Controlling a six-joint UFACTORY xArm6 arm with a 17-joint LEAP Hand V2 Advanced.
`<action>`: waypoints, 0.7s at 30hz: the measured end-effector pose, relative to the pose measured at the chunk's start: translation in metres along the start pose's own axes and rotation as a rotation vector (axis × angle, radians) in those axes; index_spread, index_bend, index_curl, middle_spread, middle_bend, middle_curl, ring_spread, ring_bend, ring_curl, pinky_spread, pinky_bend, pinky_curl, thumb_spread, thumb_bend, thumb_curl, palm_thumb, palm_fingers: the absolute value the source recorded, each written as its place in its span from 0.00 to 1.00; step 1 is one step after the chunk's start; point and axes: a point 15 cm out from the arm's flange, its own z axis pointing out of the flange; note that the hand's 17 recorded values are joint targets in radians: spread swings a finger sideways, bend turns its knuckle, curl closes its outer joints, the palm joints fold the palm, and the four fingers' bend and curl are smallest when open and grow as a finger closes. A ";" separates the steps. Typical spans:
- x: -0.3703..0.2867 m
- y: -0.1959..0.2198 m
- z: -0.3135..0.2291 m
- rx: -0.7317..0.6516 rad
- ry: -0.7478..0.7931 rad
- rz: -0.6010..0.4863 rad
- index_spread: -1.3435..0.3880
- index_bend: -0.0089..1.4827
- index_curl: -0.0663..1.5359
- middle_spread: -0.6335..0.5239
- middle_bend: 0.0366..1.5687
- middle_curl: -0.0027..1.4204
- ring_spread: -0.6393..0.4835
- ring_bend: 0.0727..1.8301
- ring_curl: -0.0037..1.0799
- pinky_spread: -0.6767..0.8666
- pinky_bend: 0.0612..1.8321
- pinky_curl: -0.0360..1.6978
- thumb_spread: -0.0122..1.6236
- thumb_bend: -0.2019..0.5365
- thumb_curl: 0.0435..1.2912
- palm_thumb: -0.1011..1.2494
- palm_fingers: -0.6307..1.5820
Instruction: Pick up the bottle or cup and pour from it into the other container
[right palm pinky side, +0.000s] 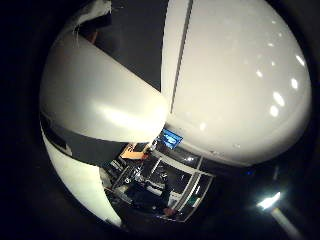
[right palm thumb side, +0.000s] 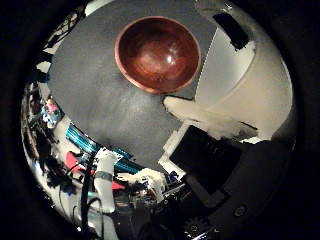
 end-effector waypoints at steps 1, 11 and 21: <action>0.000 -0.001 0.002 -0.006 0.007 -0.001 0.46 0.12 0.70 0.23 0.50 0.71 0.33 0.66 0.60 0.20 0.62 0.47 0.52 0.24 0.42 0.69 0.73; -0.004 -0.012 0.016 -0.033 0.013 -0.005 0.46 0.12 0.70 0.23 0.50 0.71 0.33 0.66 0.60 0.20 0.62 0.47 0.53 0.24 0.42 0.69 0.73; 0.001 -0.010 0.022 -0.033 0.002 0.009 0.46 0.13 0.70 0.23 0.50 0.71 0.33 0.66 0.60 0.20 0.62 0.48 0.53 0.24 0.42 0.69 0.73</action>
